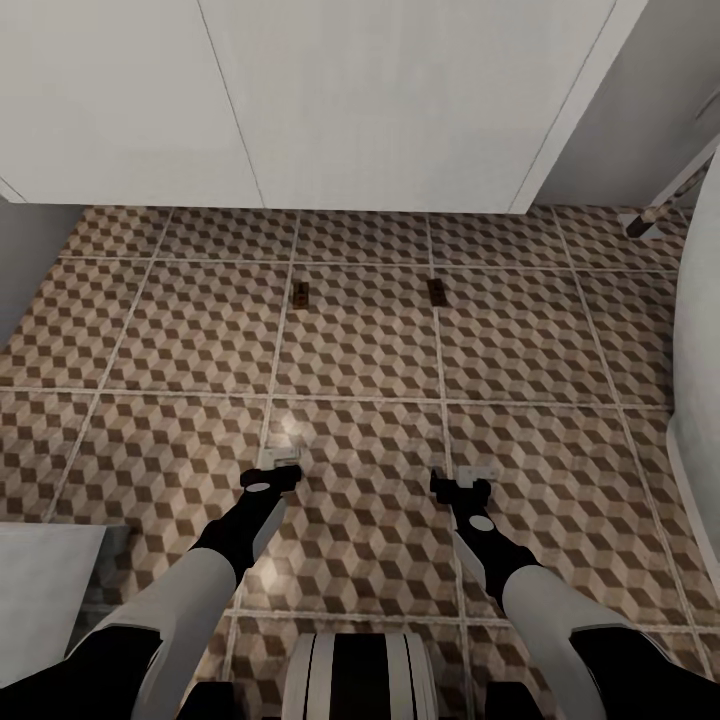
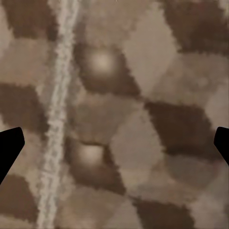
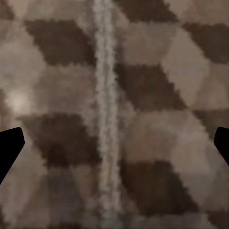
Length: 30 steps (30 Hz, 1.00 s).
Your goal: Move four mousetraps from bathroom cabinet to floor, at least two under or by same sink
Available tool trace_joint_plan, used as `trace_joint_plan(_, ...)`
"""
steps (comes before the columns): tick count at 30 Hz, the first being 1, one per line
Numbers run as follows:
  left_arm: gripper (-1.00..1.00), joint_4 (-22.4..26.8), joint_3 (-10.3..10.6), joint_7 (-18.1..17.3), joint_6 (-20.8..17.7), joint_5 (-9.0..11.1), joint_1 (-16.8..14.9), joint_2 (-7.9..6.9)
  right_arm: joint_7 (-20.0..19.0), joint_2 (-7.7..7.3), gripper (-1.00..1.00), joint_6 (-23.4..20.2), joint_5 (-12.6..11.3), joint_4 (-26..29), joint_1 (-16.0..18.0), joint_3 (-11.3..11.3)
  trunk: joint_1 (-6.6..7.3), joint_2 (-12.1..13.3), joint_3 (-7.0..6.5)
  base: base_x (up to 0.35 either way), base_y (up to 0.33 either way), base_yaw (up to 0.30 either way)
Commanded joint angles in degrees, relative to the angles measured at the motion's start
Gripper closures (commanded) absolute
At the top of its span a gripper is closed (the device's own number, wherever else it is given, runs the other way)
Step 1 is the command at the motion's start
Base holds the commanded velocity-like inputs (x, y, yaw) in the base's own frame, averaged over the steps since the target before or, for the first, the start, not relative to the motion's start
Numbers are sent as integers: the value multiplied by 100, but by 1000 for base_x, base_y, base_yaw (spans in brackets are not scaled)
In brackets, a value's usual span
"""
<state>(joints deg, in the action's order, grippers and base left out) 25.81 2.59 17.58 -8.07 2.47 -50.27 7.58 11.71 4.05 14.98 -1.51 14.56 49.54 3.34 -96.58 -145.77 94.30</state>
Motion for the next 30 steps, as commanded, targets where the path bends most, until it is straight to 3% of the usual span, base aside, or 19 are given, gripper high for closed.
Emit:
trace_joint_plan(1, -100, 11, 28, 37, -33, 26, 0, -2, 37, -1, -100, 14, -16, -5, 3, 36, 1, -1, 3, -1, 0, 0)
trace_joint_plan(5, -100, 12, 25, 41, -30, 26, 0, -2, 41, -1, -100, 14, -16, -5, 3, 36, 1, -1, 3, 0, 0, 0)
trace_joint_plan(19, -100, 8, 23, 44, -37, 26, 0, 1, 53, -1, -100, 14, -24, -5, 3, 35, 37, 18, -307, 0, 0, 0)
trace_joint_plan(30, -100, -2, 22, 43, -26, 26, 0, 7, 58, -1, -100, 14, -17, -5, 3, 35, 37, 18, -307, 0, 0, 0)
